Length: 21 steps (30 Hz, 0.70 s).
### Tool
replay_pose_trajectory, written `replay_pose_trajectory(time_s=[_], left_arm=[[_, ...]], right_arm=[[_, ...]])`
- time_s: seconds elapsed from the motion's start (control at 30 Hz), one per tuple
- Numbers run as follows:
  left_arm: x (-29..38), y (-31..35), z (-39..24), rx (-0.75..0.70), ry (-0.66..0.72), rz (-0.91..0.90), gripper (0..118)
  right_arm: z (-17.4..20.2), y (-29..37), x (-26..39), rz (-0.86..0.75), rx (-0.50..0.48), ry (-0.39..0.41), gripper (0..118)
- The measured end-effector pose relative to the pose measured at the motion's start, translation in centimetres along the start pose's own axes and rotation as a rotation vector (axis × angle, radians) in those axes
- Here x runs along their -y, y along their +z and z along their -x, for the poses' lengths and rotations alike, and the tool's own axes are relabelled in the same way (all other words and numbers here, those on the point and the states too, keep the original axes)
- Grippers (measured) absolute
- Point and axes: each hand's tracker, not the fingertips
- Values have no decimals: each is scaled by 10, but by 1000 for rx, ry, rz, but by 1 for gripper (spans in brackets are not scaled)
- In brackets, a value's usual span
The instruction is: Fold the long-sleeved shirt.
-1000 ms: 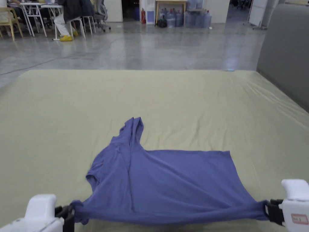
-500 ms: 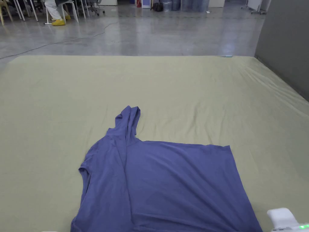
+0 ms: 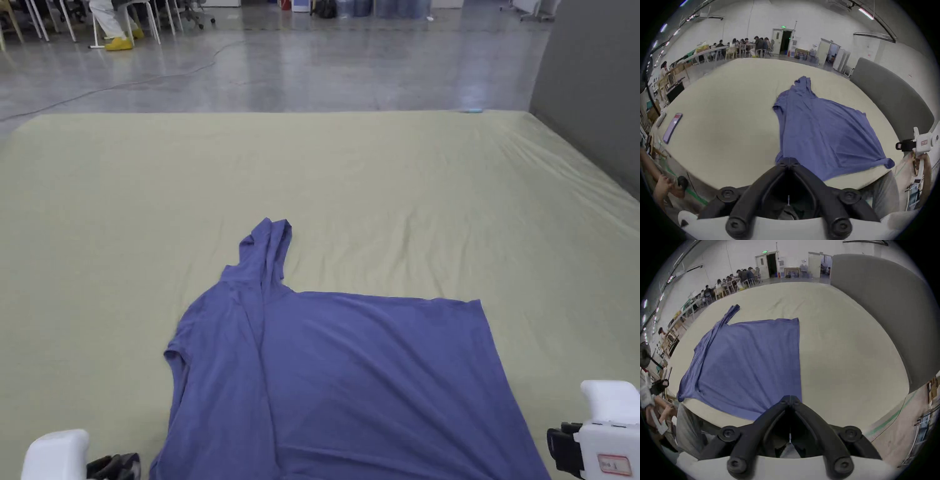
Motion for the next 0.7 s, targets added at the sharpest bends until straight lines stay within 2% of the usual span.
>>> replay_pose_trajectory(time_s=[0.1, 0.17, 0.2, 0.27, 0.3, 0.33, 0.4, 0.5, 0.63, 0.7], left_arm=[[-43, -18, -11, 40, -74, -47, 0], [-89, -33, -25, 90, -48, -58, 0], [-116, -55, -19, 137, -29, -57, 0], [-168, -91, -35, 152, -90, -82, 0], [-198, -119, -45, 128, -134, -80, 7], [-225, -152, -64, 96, -162, -89, 31], [-274, -214, -80, 84, -170, -55, 118], [-333, -313, -102, 12, -176, -3, 118], [-378, -420, -116, -99, -293, 123, 118], [-385, -455, -122, -137, -347, 173, 118]], right_arm=[[6, -11, -7, 12, -6, 15, 2], [8, -17, -13, 10, -16, 19, 2], [9, -20, -17, 6, -24, 16, 2], [9, -29, -25, 4, -46, 7, 2], [9, -34, -29, 6, -55, 6, 2], [10, -40, -33, 10, -63, 7, 2], [13, -51, -37, 16, -70, 16, 2], [18, -66, -40, 58, -74, 23, 2], [23, -81, -40, 128, -112, 12, 2], [24, -85, -39, 148, -99, 18, 2]])
